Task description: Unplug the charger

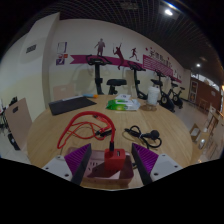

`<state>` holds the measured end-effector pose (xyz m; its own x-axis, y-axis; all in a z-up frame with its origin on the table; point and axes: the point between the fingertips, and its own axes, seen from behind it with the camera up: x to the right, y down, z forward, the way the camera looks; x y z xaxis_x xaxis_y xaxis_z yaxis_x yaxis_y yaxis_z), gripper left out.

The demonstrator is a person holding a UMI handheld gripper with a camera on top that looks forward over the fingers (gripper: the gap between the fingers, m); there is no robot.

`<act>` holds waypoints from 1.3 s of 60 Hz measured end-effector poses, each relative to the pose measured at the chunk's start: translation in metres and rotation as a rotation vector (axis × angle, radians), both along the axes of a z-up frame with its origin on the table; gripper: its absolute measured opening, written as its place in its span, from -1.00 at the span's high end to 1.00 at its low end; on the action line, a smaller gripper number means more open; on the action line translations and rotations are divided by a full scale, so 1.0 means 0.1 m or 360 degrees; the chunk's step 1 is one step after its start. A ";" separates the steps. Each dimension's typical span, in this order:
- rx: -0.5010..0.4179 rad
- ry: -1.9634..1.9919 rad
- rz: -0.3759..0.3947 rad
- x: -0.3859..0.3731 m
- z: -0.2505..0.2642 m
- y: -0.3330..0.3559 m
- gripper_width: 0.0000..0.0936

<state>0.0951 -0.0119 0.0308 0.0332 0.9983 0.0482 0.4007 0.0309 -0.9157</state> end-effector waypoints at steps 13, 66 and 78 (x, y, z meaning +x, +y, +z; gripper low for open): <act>-0.0061 -0.0006 -0.0093 -0.06 -0.06 0.07 0.41; -0.0050 -0.0735 -0.0324 0.00 -0.38 1.66 -0.18; -0.0015 -0.0648 -0.0314 0.45 0.21 1.56 -0.84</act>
<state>0.1401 0.1445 0.0517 0.2034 0.9752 0.0878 0.7256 -0.0899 -0.6822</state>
